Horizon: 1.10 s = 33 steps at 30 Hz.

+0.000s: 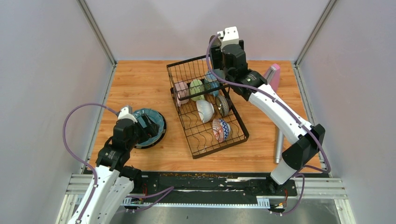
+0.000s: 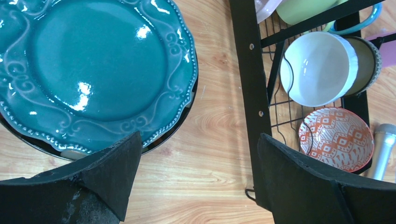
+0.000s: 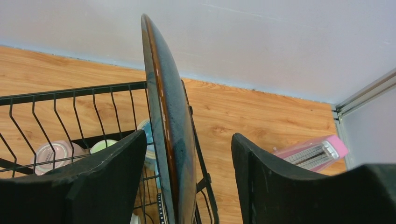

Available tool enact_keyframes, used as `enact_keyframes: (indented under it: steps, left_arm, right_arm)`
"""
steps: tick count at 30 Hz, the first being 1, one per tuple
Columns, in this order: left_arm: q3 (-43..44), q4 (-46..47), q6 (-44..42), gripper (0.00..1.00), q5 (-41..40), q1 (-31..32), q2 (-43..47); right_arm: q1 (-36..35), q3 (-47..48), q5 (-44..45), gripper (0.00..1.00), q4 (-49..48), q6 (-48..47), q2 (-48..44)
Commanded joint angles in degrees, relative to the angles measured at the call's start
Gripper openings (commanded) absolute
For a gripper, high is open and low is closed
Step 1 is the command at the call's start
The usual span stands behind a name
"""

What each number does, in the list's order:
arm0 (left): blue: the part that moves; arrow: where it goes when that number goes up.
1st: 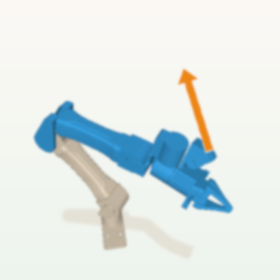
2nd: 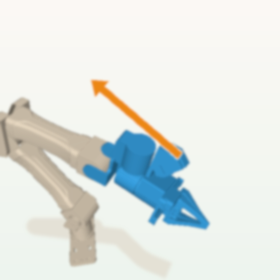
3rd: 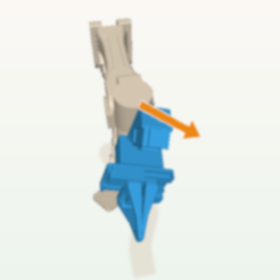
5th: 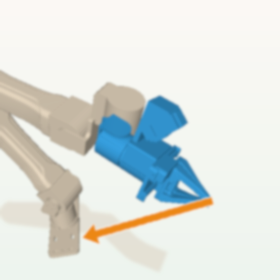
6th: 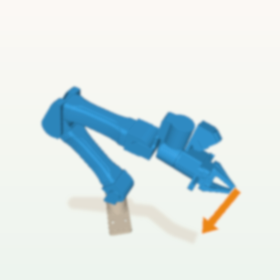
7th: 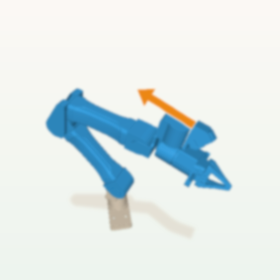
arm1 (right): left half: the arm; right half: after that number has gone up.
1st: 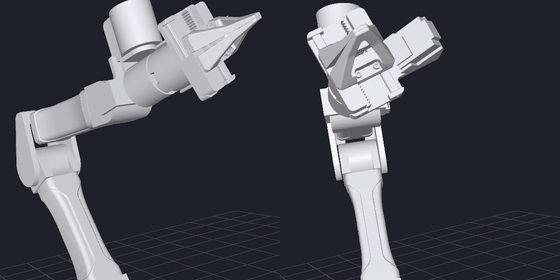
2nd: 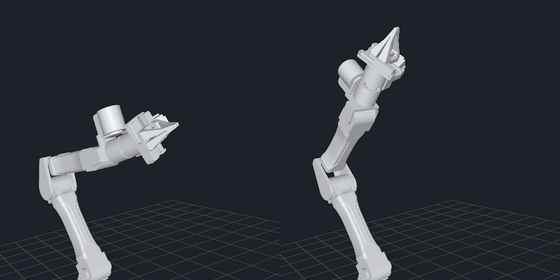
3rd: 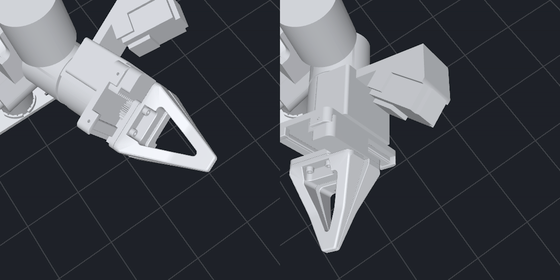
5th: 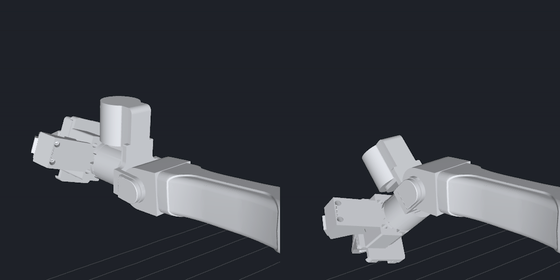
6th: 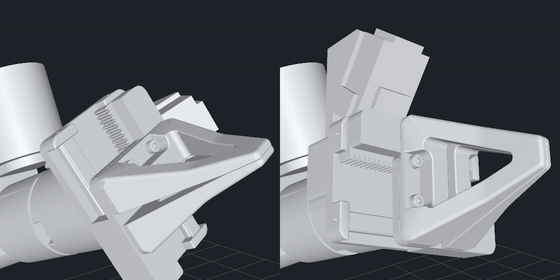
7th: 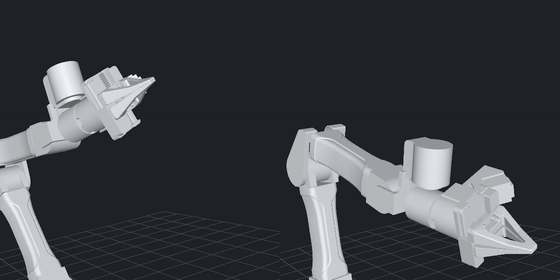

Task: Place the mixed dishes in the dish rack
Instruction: Insert the plate into the dish rack, then move the dish rack to the center of the board.

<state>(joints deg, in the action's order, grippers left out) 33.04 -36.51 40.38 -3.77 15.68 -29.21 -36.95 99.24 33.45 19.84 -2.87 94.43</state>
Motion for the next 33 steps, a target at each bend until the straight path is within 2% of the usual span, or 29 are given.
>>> enact_keyframes:
  steps: [1,4,9,13,16,21,25,29,33]
  left_arm:
    - [1.77,-1.43,-1.04,1.00,-2.79,0.23,-0.59]
    - [2.58,-2.65,-1.39,1.00,-4.51,0.23,-0.98]
    - [3.19,-3.33,-0.79,1.00,-5.58,0.23,-2.70]
    - [3.51,-3.53,-0.32,1.00,-5.55,0.23,-4.17]
    - [3.11,-2.67,0.05,1.00,-4.57,0.23,-4.71]
    - [2.26,0.16,0.88,1.00,-2.49,0.23,-5.23]
    - [1.76,9.31,-0.08,1.00,0.42,0.23,-7.42]
    - [6.14,14.11,-1.04,1.00,-0.70,0.18,-17.68]
    - [14.51,12.14,-3.99,1.00,-1.79,0.22,-35.48]
  right_arm:
    - [0.22,1.72,-0.48,0.71,-0.75,0.45,-5.13]
    - [0.22,0.66,-2.33,0.76,-0.46,1.22,-7.82]
    - [0.21,-2.62,-8.62,0.79,-0.32,5.04,-14.17]
    - [0.21,-7.13,-16.99,0.79,-0.22,12.02,-20.51]
    - [0.21,-13.10,-27.61,0.79,-1.20,17.54,-25.20]
    - [0.10,-21.03,-45.83,0.79,-2.20,24.51,-29.61]
    - [0.04,-29.00,-46.13,0.78,-3.18,28.87,-33.99]
    - [0.04,-35.24,-45.01,0.78,-5.10,30.80,-39.56]
    - [0.04,-38.25,-43.88,0.79,-3.42,31.41,-43.30]
